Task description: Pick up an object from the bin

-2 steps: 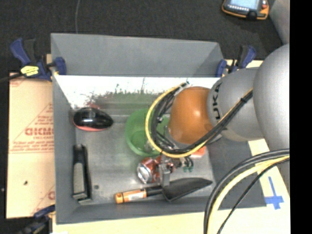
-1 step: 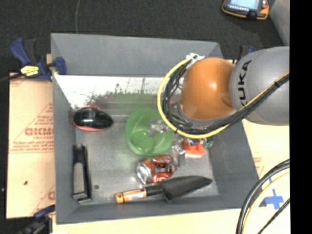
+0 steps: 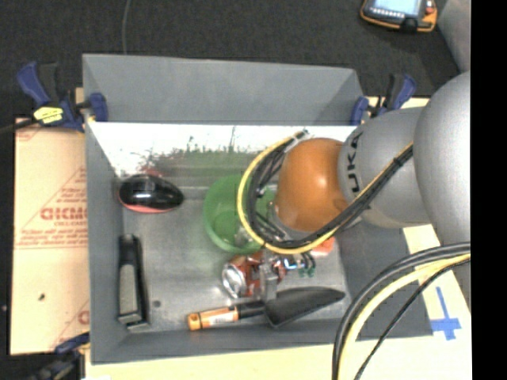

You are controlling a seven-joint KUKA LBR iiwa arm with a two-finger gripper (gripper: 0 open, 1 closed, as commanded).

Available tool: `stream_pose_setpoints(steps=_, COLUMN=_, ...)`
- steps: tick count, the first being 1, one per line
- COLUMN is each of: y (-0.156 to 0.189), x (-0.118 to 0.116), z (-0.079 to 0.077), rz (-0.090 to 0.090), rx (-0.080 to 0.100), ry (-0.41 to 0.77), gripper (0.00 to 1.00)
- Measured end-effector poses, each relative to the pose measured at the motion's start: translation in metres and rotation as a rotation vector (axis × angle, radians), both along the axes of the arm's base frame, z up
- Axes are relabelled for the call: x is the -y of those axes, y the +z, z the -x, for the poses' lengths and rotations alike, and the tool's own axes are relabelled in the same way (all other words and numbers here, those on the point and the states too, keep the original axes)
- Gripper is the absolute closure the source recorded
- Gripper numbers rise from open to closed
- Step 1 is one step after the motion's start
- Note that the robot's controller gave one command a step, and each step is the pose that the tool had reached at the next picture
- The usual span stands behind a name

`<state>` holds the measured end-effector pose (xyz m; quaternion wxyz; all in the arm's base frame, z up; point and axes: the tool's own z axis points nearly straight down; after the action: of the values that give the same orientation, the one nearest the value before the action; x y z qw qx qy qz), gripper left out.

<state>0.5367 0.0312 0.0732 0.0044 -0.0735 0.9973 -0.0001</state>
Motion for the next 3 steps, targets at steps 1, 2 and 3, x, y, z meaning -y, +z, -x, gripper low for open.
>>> stream_pose_setpoints(steps=1, y=-0.003, x=0.001, z=-0.078, rz=0.002, rx=-0.012, ry=-0.022, gripper=0.00)
stream_pose_setpoints(steps=2, y=0.004, x=0.000, z=-0.016, rz=-0.001, rx=0.006, ry=-0.004, gripper=1.00)
stream_pose_setpoints(steps=3, y=0.005, x=0.000, z=-0.016, rz=-0.001, rx=0.006, ry=-0.004, gripper=1.00)
